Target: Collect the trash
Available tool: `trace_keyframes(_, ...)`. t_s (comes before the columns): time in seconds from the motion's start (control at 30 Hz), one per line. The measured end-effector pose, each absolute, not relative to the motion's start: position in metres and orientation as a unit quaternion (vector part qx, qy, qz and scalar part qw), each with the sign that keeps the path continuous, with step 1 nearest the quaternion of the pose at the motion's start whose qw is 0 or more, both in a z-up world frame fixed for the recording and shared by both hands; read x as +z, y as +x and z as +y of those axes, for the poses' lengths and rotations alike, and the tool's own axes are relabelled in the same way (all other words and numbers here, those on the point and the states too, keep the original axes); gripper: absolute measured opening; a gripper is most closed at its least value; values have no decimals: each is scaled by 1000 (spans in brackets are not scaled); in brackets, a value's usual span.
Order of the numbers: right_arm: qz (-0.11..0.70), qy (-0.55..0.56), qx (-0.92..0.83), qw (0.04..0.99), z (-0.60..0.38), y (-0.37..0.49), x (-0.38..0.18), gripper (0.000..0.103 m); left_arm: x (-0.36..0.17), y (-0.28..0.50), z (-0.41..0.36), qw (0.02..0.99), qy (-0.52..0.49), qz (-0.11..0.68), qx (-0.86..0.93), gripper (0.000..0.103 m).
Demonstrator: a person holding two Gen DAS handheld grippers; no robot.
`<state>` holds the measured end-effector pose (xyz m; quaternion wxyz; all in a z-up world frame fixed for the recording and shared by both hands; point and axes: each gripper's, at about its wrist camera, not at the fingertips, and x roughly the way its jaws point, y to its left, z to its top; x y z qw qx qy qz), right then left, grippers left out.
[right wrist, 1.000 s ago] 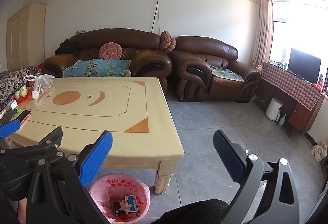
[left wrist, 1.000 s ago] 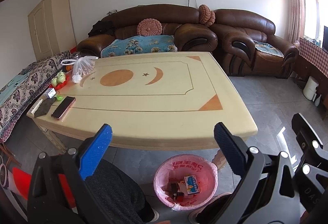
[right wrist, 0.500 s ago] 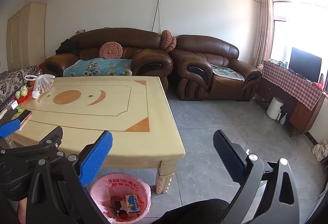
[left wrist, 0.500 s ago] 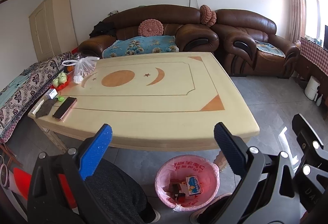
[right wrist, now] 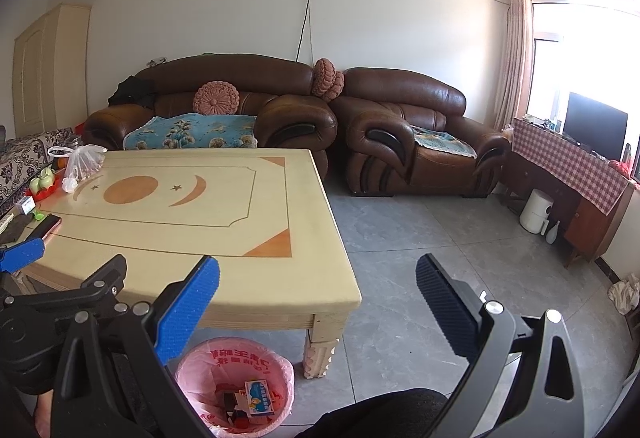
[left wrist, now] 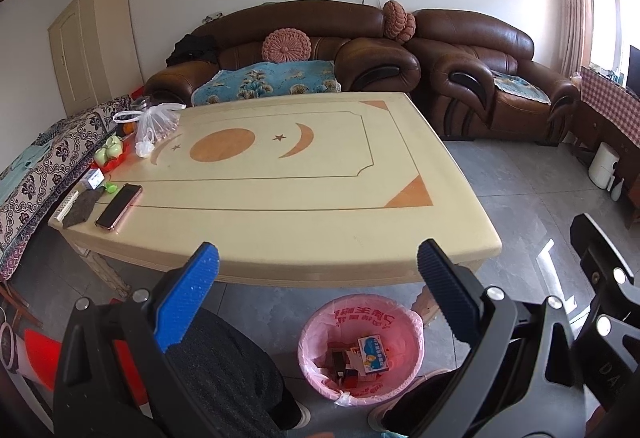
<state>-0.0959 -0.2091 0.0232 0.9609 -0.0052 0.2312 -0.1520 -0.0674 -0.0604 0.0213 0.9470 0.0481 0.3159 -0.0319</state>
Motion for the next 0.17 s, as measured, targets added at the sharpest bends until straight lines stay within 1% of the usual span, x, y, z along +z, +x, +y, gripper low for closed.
trace_keyframes(0.17, 232, -9, -152, 961, -206, -95, 22, 96, 21, -68, -60, 947, 49, 316, -29, 97)
